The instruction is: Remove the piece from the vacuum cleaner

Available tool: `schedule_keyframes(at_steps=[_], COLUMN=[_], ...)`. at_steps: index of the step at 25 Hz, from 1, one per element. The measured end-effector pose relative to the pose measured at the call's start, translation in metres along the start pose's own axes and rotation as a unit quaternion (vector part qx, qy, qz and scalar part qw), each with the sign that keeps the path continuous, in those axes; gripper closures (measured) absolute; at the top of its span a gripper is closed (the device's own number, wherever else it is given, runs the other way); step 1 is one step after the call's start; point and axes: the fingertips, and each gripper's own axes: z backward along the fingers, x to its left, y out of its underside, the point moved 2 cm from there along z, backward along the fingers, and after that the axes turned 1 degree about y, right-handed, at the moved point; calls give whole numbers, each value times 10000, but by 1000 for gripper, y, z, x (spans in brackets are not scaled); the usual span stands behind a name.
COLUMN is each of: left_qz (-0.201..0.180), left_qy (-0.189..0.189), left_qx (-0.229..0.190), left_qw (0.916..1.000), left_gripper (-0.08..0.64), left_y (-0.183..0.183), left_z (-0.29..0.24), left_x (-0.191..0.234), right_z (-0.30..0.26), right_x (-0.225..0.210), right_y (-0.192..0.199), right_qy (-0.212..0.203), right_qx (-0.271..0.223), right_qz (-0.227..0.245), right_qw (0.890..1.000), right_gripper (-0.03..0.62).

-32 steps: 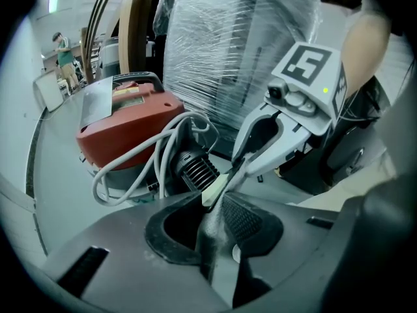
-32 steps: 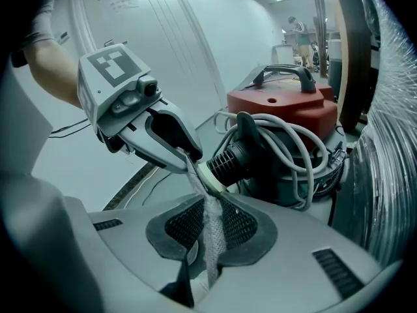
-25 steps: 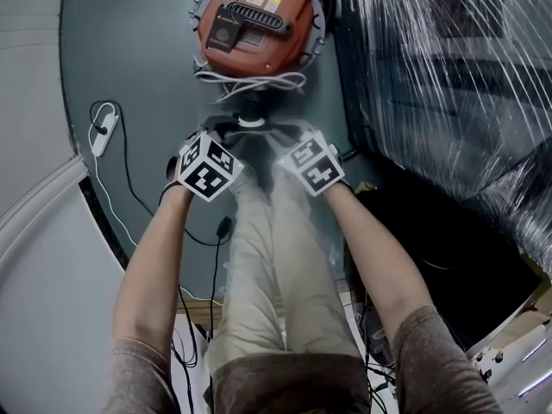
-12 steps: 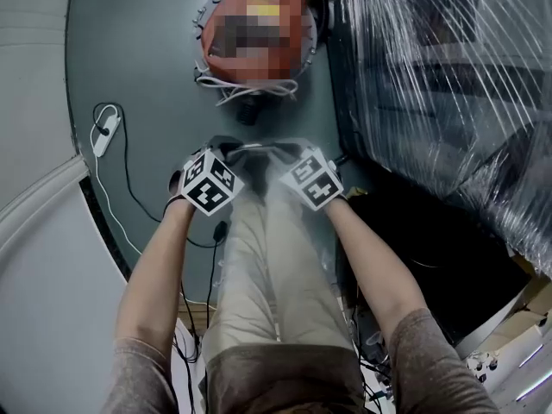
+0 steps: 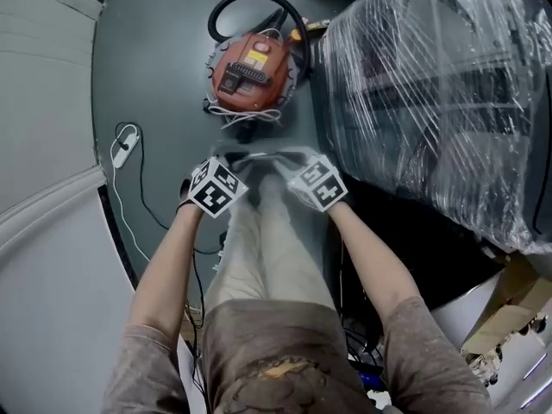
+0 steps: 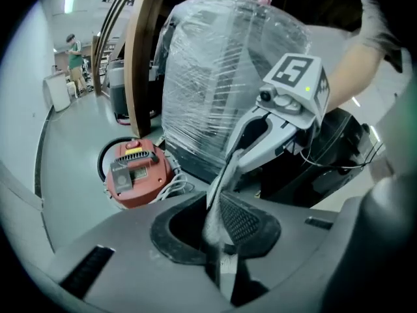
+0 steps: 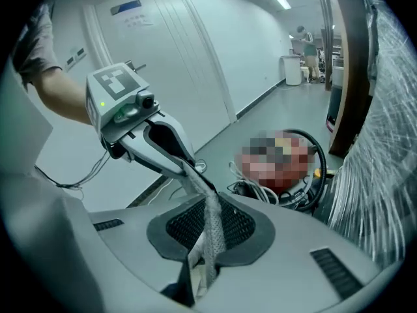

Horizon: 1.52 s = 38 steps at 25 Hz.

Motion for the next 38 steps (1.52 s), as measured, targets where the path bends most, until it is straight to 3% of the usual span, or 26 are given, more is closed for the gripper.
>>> schedule_keyframes(at_steps=[9,13,17,23,27,31,38], left_qz=[-271,-639,-774,-1022,-994,-983,-884], left_qy=[-264,-399,-491,-585,-687,-783,-586], left_qx=[-253,-388,-730,-1049,-1260,-1695,-2413], left_qw=[9990,9964,9931,9875,9846,9775,9646], left_gripper=[503,506,508,514,514,514,514], left_y=[-89,-125,-153,-178,-190,-199,-198], left_z=[107,162,219,281,309,334,353], left_x=[-29,-41,-53,-69,-69,-74,-90], right_z=[106,152,195,240,257,276,298], right_x=[25,44,69,98,109,122,142], right_y=[-84,-126,-169,-214,-237,-256,-263], right_qy=[65,28,-26,47,65,55,237], right_qx=[-492,-729,-1057,-1450,-1714,-2106,-2575], right_qz=[-99,203,513,894,861,748,857], right_qw=[9987,9971,9931,9854,9814,9747,9622], right_gripper=[555,555,555,554,554,549,541])
